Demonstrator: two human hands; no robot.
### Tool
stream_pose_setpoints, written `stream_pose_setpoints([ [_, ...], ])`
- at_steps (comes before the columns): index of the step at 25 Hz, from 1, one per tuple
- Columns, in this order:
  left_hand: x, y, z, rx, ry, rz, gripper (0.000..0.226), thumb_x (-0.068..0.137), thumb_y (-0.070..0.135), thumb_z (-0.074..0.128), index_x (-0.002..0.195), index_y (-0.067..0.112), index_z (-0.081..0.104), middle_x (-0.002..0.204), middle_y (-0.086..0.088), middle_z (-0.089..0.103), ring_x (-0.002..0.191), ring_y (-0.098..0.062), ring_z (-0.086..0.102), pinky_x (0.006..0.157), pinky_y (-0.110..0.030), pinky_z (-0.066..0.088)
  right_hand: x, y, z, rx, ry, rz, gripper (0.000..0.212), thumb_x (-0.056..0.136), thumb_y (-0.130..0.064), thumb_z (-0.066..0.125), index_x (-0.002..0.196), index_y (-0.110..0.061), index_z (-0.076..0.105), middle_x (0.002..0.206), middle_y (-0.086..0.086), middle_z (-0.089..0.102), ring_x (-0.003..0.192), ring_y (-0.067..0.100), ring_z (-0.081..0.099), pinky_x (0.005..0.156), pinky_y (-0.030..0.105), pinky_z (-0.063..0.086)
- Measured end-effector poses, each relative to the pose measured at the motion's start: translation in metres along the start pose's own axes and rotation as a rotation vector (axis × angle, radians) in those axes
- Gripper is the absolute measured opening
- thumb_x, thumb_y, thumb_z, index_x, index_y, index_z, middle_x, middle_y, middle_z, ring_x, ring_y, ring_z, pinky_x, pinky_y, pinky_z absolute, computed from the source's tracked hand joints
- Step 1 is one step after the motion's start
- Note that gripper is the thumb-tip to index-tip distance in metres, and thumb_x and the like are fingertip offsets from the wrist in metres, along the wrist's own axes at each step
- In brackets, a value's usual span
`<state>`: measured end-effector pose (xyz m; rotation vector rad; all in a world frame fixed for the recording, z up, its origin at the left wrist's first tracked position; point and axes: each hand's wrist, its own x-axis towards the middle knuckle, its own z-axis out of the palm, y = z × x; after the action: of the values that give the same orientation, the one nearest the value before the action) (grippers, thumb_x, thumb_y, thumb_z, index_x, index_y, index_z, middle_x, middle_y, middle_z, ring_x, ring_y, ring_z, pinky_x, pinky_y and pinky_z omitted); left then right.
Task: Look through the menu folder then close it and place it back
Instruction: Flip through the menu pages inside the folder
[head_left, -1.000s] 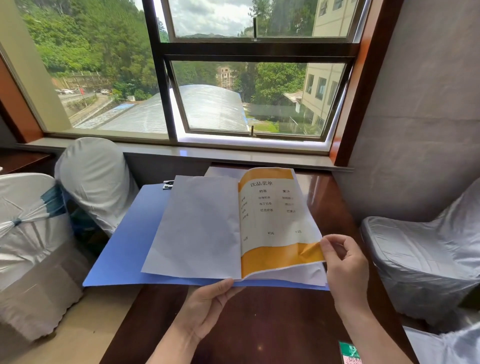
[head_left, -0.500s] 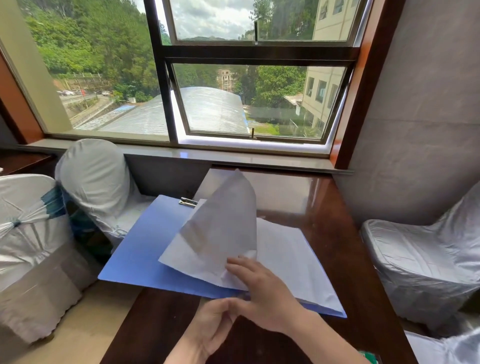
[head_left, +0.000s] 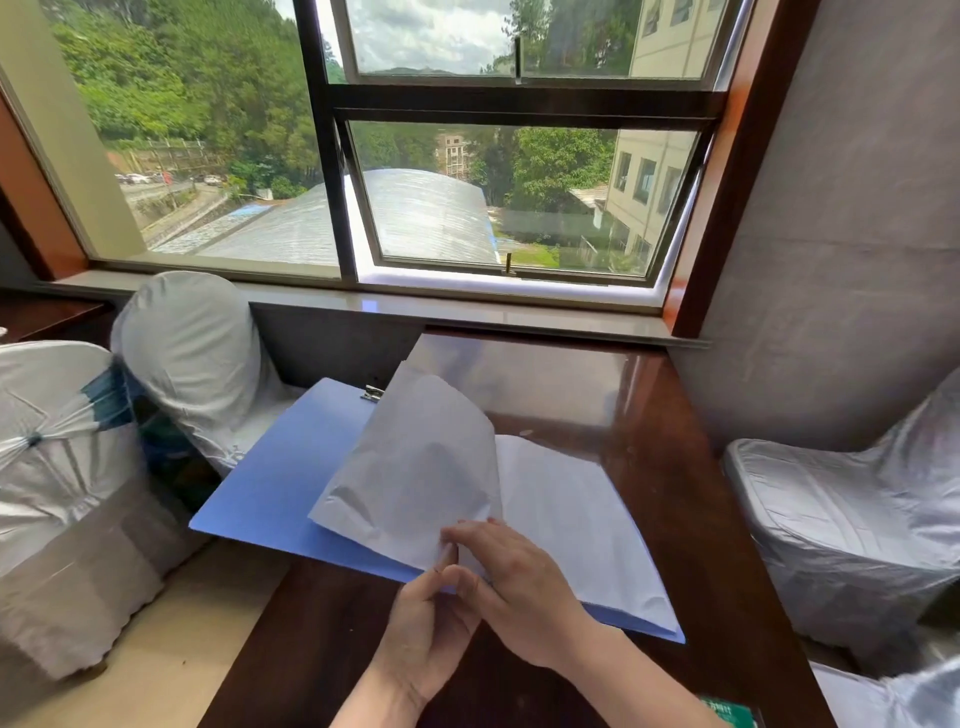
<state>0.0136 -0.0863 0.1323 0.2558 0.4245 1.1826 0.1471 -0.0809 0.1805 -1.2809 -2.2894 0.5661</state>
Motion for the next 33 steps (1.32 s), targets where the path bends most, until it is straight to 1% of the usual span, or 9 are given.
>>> stream_pose_setpoints([
  [2, 0.004, -0.002, -0.003, 0.009, 0.057, 0.007, 0.036, 0.099, 0.007, 0.038, 0.116, -0.001, 0.069, 0.131, -0.026, 0.062, 0.113, -0.032, 0.067, 0.083, -0.041, 0.061, -0.001, 0.001, -0.001, 0.115, 0.001, 0.041, 0.044, 0.102, -0.042, 0.048, 0.143, -0.025, 0.051, 0.142, -0.010, 0.059, 0.133, 0.008, 0.050, 0.113, 0.026, 0.036],
  [6, 0.007, 0.003, -0.001, 0.017, 0.074, 0.049, 0.034, 0.090, 0.007, 0.051, 0.119, 0.000, 0.068, 0.131, -0.025, 0.063, 0.120, -0.038, 0.062, 0.092, -0.051, 0.056, -0.010, 0.017, -0.016, 0.200, 0.264, 0.139, 0.041, 0.095, -0.019, 0.066, 0.135, -0.018, 0.060, 0.139, -0.005, 0.058, 0.130, 0.011, 0.053, 0.111, 0.029, 0.040],
  [10, 0.009, 0.015, -0.005, 0.032, 0.057, 0.082, 0.033, 0.086, 0.005, 0.055, 0.113, 0.010, 0.073, 0.128, -0.020, 0.067, 0.117, -0.041, 0.063, 0.085, -0.053, 0.058, -0.028, 0.066, -0.054, 0.071, 0.492, 0.559, 0.059, 0.088, -0.022, 0.075, 0.142, -0.010, 0.053, 0.154, 0.012, 0.044, 0.143, 0.031, 0.038, 0.118, 0.042, 0.030],
  [14, 0.011, 0.018, -0.007, 0.020, 0.071, 0.086, 0.040, 0.088, 0.004, 0.054, 0.126, 0.010, 0.065, 0.131, -0.021, 0.064, 0.119, -0.042, 0.062, 0.083, -0.053, 0.059, -0.045, 0.104, -0.071, 0.761, 0.456, 0.936, 0.073, 0.091, -0.020, 0.070, 0.154, -0.013, 0.033, 0.153, 0.012, 0.047, 0.135, 0.034, 0.051, 0.110, 0.053, 0.044],
  [17, 0.014, 0.021, -0.002, 0.050, 0.065, 0.089, 0.048, 0.088, 0.005, 0.055, 0.136, 0.013, 0.054, 0.134, -0.021, 0.062, 0.121, -0.042, 0.060, 0.086, -0.054, 0.058, -0.051, 0.113, -0.059, 1.005, 0.408, 0.898, 0.048, 0.083, 0.009, 0.065, 0.127, -0.009, 0.062, 0.106, 0.010, 0.080, 0.091, 0.031, 0.078, 0.073, 0.042, 0.063],
  [19, 0.014, 0.025, 0.001, 0.064, 0.052, 0.096, 0.048, 0.089, 0.005, 0.054, 0.137, 0.015, 0.053, 0.136, -0.020, 0.061, 0.122, -0.042, 0.059, 0.088, -0.056, 0.057, -0.051, 0.111, -0.054, 1.003, 0.491, 0.811, 0.050, 0.082, 0.014, 0.066, 0.118, -0.021, 0.066, 0.097, 0.005, 0.082, 0.085, 0.027, 0.079, 0.064, 0.035, 0.064],
  [25, 0.010, 0.028, 0.002, 0.077, 0.041, 0.150, 0.044, 0.094, 0.015, 0.056, 0.138, 0.013, 0.053, 0.136, -0.016, 0.062, 0.125, -0.038, 0.057, 0.093, -0.055, 0.054, -0.048, 0.116, -0.051, 1.076, 0.569, 0.531, 0.085, 0.074, 0.006, 0.078, 0.144, -0.031, 0.048, 0.116, 0.010, 0.077, 0.104, 0.032, 0.075, 0.084, 0.046, 0.063],
  [29, 0.023, 0.014, -0.006, 0.181, 0.351, 0.265, 0.035, 0.090, -0.009, 0.051, 0.109, 0.015, 0.067, 0.094, -0.008, 0.080, 0.083, -0.029, 0.077, 0.061, -0.047, 0.064, -0.045, 0.121, -0.044, 0.890, 0.570, 0.583, 0.093, 0.079, 0.013, 0.074, 0.152, -0.033, 0.038, 0.111, 0.002, 0.079, 0.100, 0.025, 0.077, 0.088, 0.047, 0.062],
  [33, 0.019, 0.006, -0.020, 0.156, 0.406, 0.251, 0.032, 0.092, -0.008, 0.049, 0.108, 0.014, 0.066, 0.093, -0.010, 0.080, 0.081, -0.029, 0.077, 0.064, -0.048, 0.064, -0.042, 0.121, -0.038, 0.820, 0.605, 0.620, 0.088, 0.080, 0.009, 0.076, 0.151, -0.031, 0.042, 0.110, -0.001, 0.080, 0.098, 0.019, 0.077, 0.092, 0.046, 0.060],
])
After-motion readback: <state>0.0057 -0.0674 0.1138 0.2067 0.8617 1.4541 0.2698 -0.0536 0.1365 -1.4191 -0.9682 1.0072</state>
